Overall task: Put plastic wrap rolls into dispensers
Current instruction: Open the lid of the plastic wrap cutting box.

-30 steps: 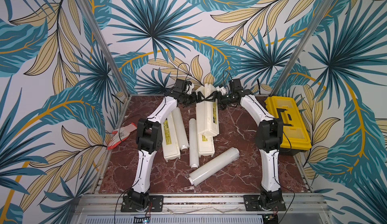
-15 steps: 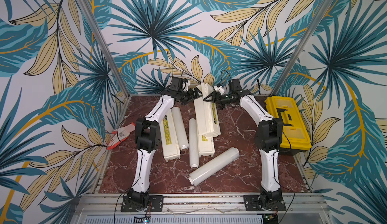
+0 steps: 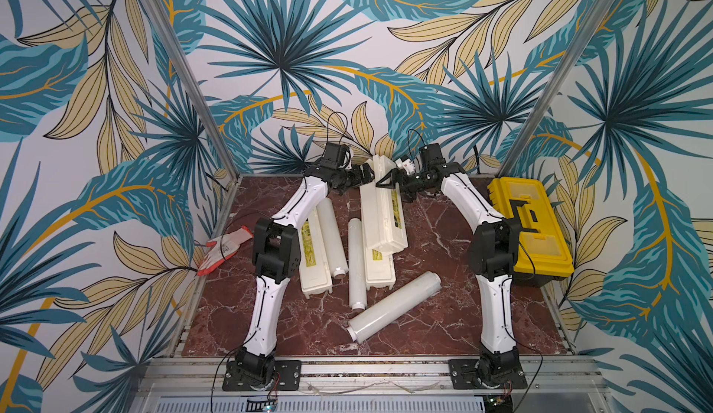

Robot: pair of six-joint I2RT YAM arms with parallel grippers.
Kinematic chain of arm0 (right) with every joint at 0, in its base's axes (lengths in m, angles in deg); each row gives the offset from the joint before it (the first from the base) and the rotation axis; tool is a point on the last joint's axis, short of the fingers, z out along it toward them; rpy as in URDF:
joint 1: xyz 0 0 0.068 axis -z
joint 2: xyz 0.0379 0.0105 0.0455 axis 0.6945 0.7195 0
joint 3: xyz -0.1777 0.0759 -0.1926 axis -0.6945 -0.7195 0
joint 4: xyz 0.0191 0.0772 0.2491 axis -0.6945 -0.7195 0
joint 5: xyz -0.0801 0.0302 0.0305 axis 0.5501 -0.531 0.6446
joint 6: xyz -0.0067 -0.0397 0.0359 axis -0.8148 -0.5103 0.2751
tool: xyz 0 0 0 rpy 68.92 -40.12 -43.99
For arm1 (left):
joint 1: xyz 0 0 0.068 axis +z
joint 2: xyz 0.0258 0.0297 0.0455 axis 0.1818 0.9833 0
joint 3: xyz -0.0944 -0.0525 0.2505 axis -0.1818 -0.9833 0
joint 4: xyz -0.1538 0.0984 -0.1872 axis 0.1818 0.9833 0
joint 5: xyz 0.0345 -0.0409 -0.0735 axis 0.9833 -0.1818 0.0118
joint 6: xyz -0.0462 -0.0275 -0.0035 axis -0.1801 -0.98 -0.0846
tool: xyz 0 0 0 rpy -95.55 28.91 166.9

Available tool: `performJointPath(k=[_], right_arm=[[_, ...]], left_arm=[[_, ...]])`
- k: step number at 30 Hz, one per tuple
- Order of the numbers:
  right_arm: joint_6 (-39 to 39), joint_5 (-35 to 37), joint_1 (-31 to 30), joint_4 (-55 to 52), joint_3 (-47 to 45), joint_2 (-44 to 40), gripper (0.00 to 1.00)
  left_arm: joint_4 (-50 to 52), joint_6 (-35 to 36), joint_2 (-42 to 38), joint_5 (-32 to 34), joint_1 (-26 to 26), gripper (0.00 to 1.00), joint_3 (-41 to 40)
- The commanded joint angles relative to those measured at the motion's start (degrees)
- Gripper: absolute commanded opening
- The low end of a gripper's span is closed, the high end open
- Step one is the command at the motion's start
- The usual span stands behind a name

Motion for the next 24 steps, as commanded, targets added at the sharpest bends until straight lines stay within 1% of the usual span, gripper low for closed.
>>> performJointPath(k=[1,10,13,16,19,22,24], right_arm=[[-1.49,-4.78,-1.33,2.33,4.89,-0.29,0.51],[1.45,-4.76,-1.07,-1.17,8.54,0.78,0.51],[0.81,-3.92,-0.67,-3.2,8.88,1.0,0.51],[-0.52,-2.76,-0.21,-5.92,8.87,1.2,0.51],[-2.34,-1.81,0.07,-7.98,8.83,1.42,0.51],[-3.35,-2.76,0.0,-7.64,8.7,1.68,0.51],[-3.44,-3.18,-0.01,-6.63,8.58,1.79,0.51]], left_arm=[[6.91,4.1,3.05,4.79,-1.3,0.95,0.61],[10.57,6.49,3.06,6.13,-1.63,0.76,-0.9],[10.72,6.59,2.81,5.51,-1.58,0.66,-1.48],[10.81,6.78,2.49,5.18,-1.36,0.63,-1.76],[10.7,6.69,2.27,4.03,-1.23,0.65,-1.63],[10.66,6.6,2.7,1.41,-1.36,0.73,-1.02],[10.73,6.74,3.02,0.7,-1.51,0.75,-0.72]])
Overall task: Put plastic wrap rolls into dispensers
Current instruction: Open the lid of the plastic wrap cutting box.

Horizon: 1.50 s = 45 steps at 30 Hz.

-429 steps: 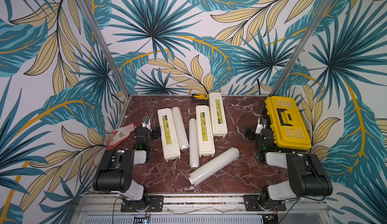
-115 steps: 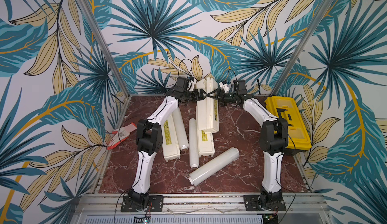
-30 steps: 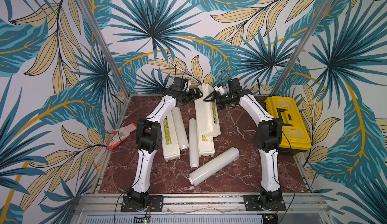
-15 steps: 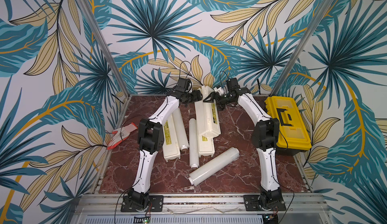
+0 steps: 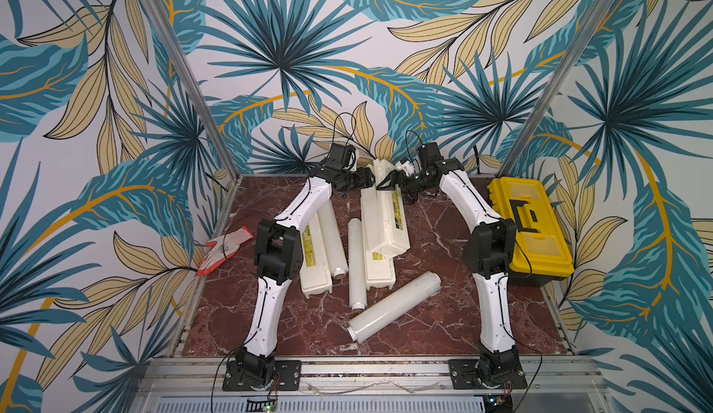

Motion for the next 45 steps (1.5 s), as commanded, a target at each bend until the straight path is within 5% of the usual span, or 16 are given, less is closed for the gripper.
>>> performJointPath(k=[1,7,15,29,38,45], right_arm=[[-1.48,-5.27,0.16,3.33,2.25,-0.72,0.51],[-1.13,-4.09,0.39,3.58,2.27,-0.7,0.51],[-2.33,-5.47,0.29,3.7,2.25,0.24,0.51],[-4.25,-4.49,-1.35,3.49,2.43,1.53,0.51],[1.07,-7.74,-0.93,10.41,1.0,-0.13,0.51],[3.23,-4.79,2.55,19.55,-8.99,-8.34,0.48]], left_arm=[[8.83,2.19,3.26,-0.43,-0.19,0.75,-1.14],[8.87,1.78,1.78,0.4,0.71,0.75,-4.2],[8.83,-2.19,4.53,-7.27,1.03,0.86,0.18],[8.85,-9.04,8.53,-5.29,-1.88,0.97,2.63],[8.9,-7.22,9.58,-4.79,-1.41,0.73,0.97],[8.81,-7.46,9.06,-6.92,1.85,0.58,0.83]])
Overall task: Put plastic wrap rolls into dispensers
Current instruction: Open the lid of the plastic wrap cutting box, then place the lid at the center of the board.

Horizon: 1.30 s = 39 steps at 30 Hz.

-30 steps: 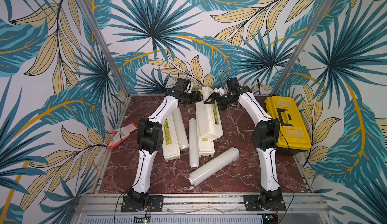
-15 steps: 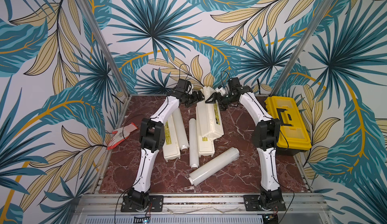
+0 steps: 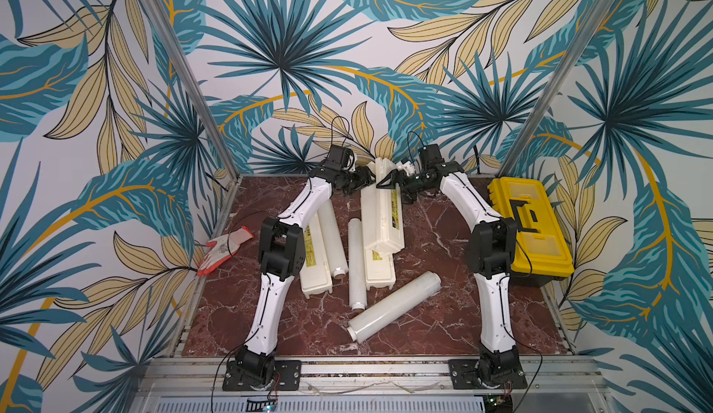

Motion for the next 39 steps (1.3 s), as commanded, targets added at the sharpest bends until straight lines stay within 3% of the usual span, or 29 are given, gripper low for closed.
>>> performJointPath(k=[1,8,17,22,27,31,39], right_arm=[[-1.6,-1.96,1.97,11.36,-3.92,-7.39,0.47],[-3.21,-1.43,3.15,15.8,-10.28,-10.91,0.46],[-2.58,-1.38,5.99,17.64,-13.89,-12.17,0.45],[-6.79,1.29,6.08,7.42,-8.2,-9.29,0.47],[-15.0,13.15,6.9,-10.13,1.46,-5.57,0.48],[-20.33,27.63,7.37,-21.27,7.04,-2.06,0.5],[-25.63,41.85,9.78,-23.96,6.63,3.58,0.52]], left_arm=[[9.33,4.02,4.64,-0.24,0.95,0.58,-2.41],[9.36,4.38,5.43,-3.04,2.15,0.49,-1.74],[9.2,4.74,4.84,-5.65,3.33,0.48,-0.82],[8.03,3.96,4.65,-7.09,3.33,0.49,-0.37],[7.37,3.86,4.48,-8.57,3.34,0.49,-0.51],[6.92,3.86,3.71,-9.46,3.38,0.5,-0.42],[6.49,3.86,2.05,-10.49,2.98,0.5,-0.58]])
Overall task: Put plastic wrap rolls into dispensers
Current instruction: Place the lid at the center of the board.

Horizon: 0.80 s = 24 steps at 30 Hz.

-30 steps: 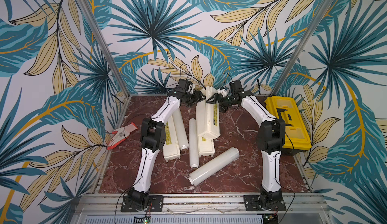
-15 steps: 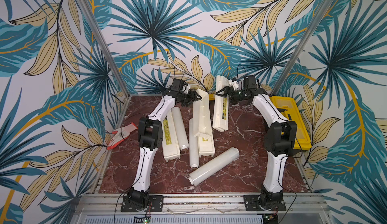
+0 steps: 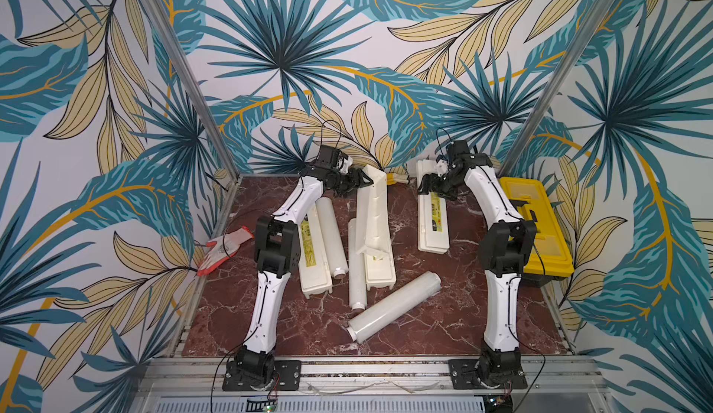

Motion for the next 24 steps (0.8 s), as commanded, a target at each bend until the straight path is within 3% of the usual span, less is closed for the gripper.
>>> performJointPath(k=[1,10,14,17,18,24], right_arm=[[-3.96,9.46,1.4,-4.02,-0.39,2.74,0.52],[-5.79,16.68,5.08,-3.24,-0.47,9.15,0.54],[-6.09,16.99,5.79,-3.58,-1.32,9.79,0.66],[-6.47,15.17,6.1,-2.98,-2.55,9.42,0.84],[-6.13,15.14,6.07,-3.1,-2.63,9.31,0.99],[-4.16,15.61,6.1,-0.86,-5.96,3.96,0.99]], left_arm=[[4.51,2.8,0.85,1.95,-0.64,0.51,-0.64],[4.57,2.41,-0.19,1.7,-1.0,0.51,-0.58],[4.57,2.33,-0.14,1.91,-1.26,0.51,-0.77],[4.47,2.23,-0.18,2.04,-1.44,0.51,-0.69],[4.53,2.22,-0.15,2.06,-1.5,0.51,-0.68],[4.16,1.97,-2.02,2.3,-1.7,0.51,-0.36]])
